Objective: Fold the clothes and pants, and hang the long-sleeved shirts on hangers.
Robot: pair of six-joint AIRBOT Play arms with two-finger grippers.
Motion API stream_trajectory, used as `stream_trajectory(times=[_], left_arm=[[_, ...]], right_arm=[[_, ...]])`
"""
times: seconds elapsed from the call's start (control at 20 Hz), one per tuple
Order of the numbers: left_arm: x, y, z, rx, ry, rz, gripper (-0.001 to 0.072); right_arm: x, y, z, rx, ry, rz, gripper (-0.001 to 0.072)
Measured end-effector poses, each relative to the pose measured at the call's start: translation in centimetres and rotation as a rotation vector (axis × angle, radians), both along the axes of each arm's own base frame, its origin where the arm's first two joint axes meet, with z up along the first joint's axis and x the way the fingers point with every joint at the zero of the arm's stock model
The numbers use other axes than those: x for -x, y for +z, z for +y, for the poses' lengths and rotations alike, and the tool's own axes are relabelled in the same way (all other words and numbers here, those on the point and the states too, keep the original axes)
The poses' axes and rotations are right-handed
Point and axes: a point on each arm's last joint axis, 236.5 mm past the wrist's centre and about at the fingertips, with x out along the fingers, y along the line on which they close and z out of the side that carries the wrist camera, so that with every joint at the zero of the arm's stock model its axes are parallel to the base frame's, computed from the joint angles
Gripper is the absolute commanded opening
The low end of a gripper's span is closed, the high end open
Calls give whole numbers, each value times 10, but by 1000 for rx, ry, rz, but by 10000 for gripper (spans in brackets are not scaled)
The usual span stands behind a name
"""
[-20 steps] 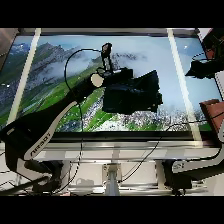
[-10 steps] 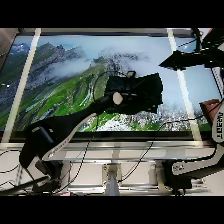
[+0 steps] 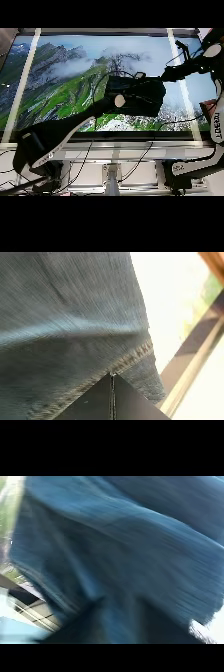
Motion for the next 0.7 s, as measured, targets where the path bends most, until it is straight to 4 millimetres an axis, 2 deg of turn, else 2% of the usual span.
stream_trajectory(times=[0.1, 0.15, 0.25, 0.3, 0.35, 0.5, 0.7], left_arm=[[-21, 18, 23, 3, 33, -17, 17], [-30, 23, 34, 2, 49, -19, 17], [-45, 28, 56, -9, 76, -9, 17], [-50, 27, 65, -18, 83, 1, 17], [-53, 25, 74, -34, 83, 18, 17], [-53, 18, 92, -66, 75, 67, 17], [-49, 13, 101, -89, 57, 103, 17]], right_arm=[[8, -8, -13, -81, -60, 42, 590], [11, -12, -17, -112, -74, 54, 590], [19, -20, -19, -154, -80, 74, 596], [21, -22, -20, -165, -83, 77, 649], [22, -24, -21, -169, -85, 80, 680], [25, -36, -33, -126, -95, 84, 696], [25, -52, -44, -34, -92, 89, 692]])
